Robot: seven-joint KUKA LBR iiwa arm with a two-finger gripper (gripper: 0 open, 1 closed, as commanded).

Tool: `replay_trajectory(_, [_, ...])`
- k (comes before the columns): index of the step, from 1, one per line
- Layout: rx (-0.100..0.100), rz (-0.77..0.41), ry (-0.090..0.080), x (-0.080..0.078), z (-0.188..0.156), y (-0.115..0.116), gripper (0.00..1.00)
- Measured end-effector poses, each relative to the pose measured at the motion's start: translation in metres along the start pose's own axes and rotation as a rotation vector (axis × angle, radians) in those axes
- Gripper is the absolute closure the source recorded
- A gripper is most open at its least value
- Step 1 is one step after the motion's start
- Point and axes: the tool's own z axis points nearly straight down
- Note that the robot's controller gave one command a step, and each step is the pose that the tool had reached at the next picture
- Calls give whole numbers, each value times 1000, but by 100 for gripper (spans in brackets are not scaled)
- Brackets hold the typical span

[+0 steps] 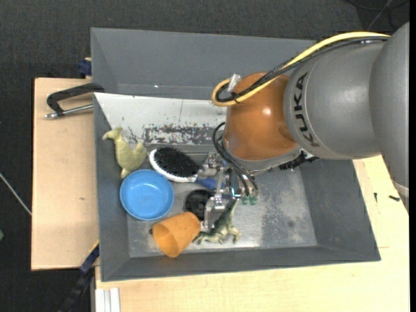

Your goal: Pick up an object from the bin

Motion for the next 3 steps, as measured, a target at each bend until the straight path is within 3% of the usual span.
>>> replay_trajectory(1, [1,-132,-3,16,49,3,0])
replay_trajectory(2, [-1,-131,-8,14,46,3,100])
replay_trajectory(3, [-1,-139,-23,-7,-89,4,100])
